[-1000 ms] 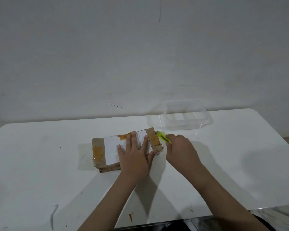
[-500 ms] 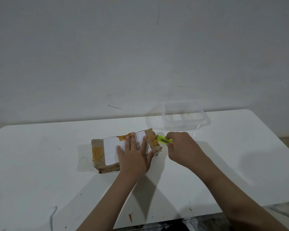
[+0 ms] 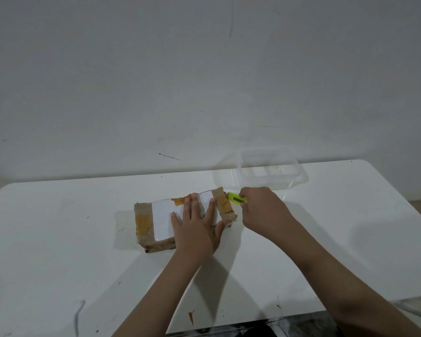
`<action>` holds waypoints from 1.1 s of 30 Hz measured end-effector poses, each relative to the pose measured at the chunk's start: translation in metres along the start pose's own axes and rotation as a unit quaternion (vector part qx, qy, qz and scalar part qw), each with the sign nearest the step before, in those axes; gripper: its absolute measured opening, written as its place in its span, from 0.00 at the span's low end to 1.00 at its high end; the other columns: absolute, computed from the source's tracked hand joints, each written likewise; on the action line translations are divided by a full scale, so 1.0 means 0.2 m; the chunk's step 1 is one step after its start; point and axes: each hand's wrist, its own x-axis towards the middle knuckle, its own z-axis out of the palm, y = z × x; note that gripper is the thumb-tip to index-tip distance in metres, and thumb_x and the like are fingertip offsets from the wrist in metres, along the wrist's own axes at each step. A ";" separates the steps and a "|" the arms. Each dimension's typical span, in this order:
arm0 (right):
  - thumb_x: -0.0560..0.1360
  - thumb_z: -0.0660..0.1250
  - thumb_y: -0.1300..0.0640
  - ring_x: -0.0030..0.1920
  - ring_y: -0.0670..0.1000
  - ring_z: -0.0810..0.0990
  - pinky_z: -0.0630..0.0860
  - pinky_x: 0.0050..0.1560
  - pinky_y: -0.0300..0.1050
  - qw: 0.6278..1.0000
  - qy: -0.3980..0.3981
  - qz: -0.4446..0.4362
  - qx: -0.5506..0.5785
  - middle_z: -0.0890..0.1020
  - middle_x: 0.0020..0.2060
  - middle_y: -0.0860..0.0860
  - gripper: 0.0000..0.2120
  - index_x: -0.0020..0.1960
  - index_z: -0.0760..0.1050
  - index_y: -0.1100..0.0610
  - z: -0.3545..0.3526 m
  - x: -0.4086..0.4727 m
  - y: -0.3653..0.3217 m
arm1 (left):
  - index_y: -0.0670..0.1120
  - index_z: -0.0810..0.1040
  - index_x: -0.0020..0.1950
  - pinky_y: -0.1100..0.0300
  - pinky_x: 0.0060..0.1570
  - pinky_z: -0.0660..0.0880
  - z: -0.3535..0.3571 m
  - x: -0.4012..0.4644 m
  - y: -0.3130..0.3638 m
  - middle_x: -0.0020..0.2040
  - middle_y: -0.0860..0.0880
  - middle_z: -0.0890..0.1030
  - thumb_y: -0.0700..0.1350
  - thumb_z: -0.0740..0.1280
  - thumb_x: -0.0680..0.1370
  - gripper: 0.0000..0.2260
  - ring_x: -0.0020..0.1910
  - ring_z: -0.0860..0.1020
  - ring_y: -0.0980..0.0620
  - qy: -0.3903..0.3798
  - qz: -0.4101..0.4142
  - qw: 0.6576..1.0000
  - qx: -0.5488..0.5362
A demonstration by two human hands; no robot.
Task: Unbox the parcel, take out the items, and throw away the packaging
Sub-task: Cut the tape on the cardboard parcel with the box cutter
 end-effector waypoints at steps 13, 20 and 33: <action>0.72 0.61 0.66 0.29 0.47 0.64 0.58 0.27 0.39 0.995 -0.062 -0.025 -0.079 0.63 0.31 0.48 0.16 0.33 0.58 0.54 -0.03 -0.03 -0.07 | 0.57 0.43 0.77 0.38 0.71 0.47 -0.02 0.01 0.00 0.79 0.45 0.40 0.63 0.42 0.80 0.27 0.77 0.40 0.44 -0.027 -0.012 0.999 -0.021; 0.70 0.61 0.67 0.29 0.47 0.65 0.59 0.26 0.39 0.996 -0.063 -0.022 -0.063 0.67 0.31 0.49 0.06 0.40 0.68 0.58 -0.06 -0.01 -0.03 | 0.57 0.44 0.78 0.37 0.71 0.46 -0.02 0.00 0.00 0.79 0.45 0.40 0.63 0.43 0.80 0.27 0.77 0.39 0.45 -0.024 -0.005 0.999 -0.031; 0.71 0.61 0.65 0.34 0.52 0.72 0.62 0.27 0.41 0.999 -0.037 -0.010 -0.036 0.76 0.40 0.54 0.07 0.47 0.74 0.59 -0.03 -0.04 0.02 | 0.57 0.42 0.77 0.37 0.71 0.45 -0.02 0.00 -0.01 0.78 0.45 0.38 0.63 0.43 0.80 0.28 0.77 0.38 0.45 -0.034 0.001 0.999 -0.030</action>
